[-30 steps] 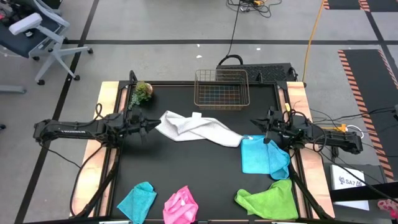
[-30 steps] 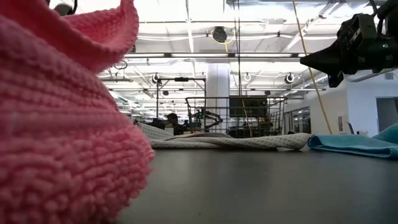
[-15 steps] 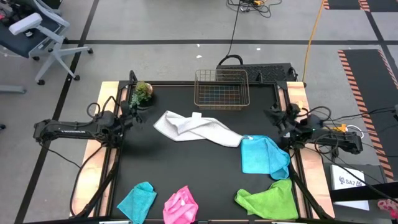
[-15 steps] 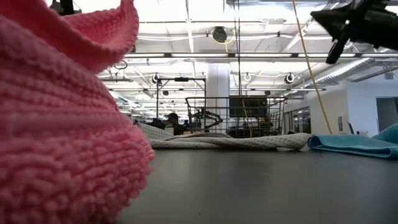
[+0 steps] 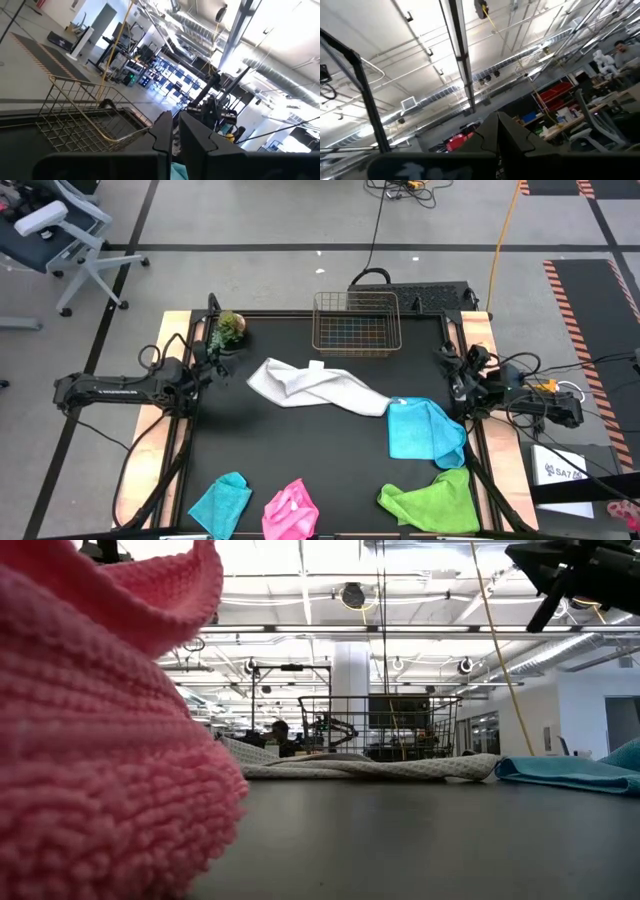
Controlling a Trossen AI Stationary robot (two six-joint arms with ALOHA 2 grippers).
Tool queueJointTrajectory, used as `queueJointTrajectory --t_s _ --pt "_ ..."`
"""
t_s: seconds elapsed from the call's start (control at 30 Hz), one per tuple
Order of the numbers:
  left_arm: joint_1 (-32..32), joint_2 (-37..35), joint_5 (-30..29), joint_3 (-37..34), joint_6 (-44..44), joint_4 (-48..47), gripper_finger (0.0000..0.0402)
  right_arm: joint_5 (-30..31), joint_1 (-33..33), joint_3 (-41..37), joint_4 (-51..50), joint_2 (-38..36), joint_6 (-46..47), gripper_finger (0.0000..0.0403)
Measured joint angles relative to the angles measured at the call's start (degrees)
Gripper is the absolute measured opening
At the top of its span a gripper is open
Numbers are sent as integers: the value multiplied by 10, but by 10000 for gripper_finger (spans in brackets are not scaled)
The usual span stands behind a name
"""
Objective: Fold microfiber towels
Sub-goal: Fold the gray towel
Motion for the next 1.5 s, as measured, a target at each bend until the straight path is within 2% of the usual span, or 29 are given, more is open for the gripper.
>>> queueJointTrajectory --t_s 0.4,0.5,0.6,0.67,0.77,0.87,0.97,1.1,1.2,1.37,1.5 --pt "1 2 4 0 -3 -11 33 14 0 0 -14 0 -14 0" --pt "0 9 52 0 -16 -10 33 16 0 0 -15 0 -13 0" --pt "-1 36 61 16 -24 -13 33 16 0 0 -15 2 7 0" --pt "-1 67 53 45 4 -33 29 16 0 6 -15 11 14 0" --pt "2 129 35 130 52 -160 14 16 0 23 -17 37 10 0" --pt "8 202 8 230 69 -377 4 15 0 47 -25 77 -7 0" --pt "15 272 -13 308 26 -581 16 14 0 78 -24 114 -15 4" --pt "32 349 -15 362 -68 -767 47 14 0 117 -65 166 -16 20" --pt "44 387 -8 367 -120 -807 70 13 0 153 -89 210 -15 38" --pt "63 436 21 360 -159 -800 104 11 0 240 -138 301 -16 74" --pt "81 468 40 351 -182 -801 127 -9 0 318 -203 372 -54 101"
